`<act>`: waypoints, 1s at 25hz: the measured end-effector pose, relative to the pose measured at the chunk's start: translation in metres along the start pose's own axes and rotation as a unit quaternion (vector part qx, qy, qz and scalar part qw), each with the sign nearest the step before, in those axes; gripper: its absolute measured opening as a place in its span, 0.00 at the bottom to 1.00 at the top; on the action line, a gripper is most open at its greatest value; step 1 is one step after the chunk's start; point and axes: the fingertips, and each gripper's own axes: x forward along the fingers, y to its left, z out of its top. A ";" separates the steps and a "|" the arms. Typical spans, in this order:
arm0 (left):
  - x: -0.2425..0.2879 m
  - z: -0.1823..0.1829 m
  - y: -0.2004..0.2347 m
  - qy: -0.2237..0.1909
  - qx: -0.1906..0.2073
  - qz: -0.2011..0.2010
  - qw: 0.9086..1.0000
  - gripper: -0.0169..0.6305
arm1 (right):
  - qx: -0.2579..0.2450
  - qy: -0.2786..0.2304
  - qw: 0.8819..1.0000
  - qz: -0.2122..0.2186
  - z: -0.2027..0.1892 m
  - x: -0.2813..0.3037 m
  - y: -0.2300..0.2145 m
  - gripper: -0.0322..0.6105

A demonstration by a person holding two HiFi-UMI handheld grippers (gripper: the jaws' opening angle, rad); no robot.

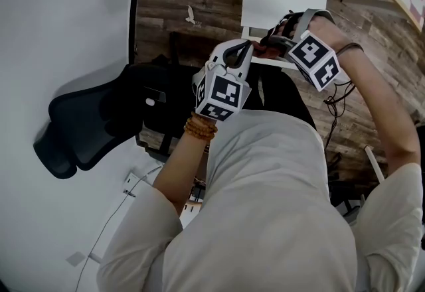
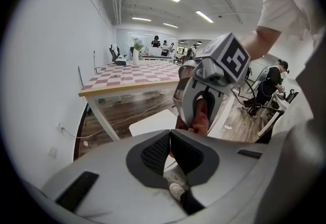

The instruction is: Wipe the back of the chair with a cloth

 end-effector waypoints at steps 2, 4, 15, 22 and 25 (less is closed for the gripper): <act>0.001 0.000 0.000 0.000 -0.001 0.000 1.000 0.06 | 0.002 -0.004 1.000 0.001 0.001 -0.002 0.002 0.19; 0.002 0.000 0.000 0.000 -0.002 0.000 1.000 0.06 | 0.002 -0.005 1.000 0.002 0.001 -0.002 0.004 0.19; 0.004 0.000 -0.002 -0.004 -0.006 -0.003 1.000 0.08 | -0.003 0.014 1.000 0.010 -0.011 0.014 0.006 0.19; 0.007 0.000 -0.003 -0.008 -0.011 -0.001 1.000 0.08 | -0.004 0.028 0.999 0.021 -0.024 0.032 0.008 0.19; 0.007 0.000 -0.003 -0.009 -0.012 -0.001 1.000 0.08 | 0.000 0.032 0.999 0.027 -0.031 0.038 0.009 0.19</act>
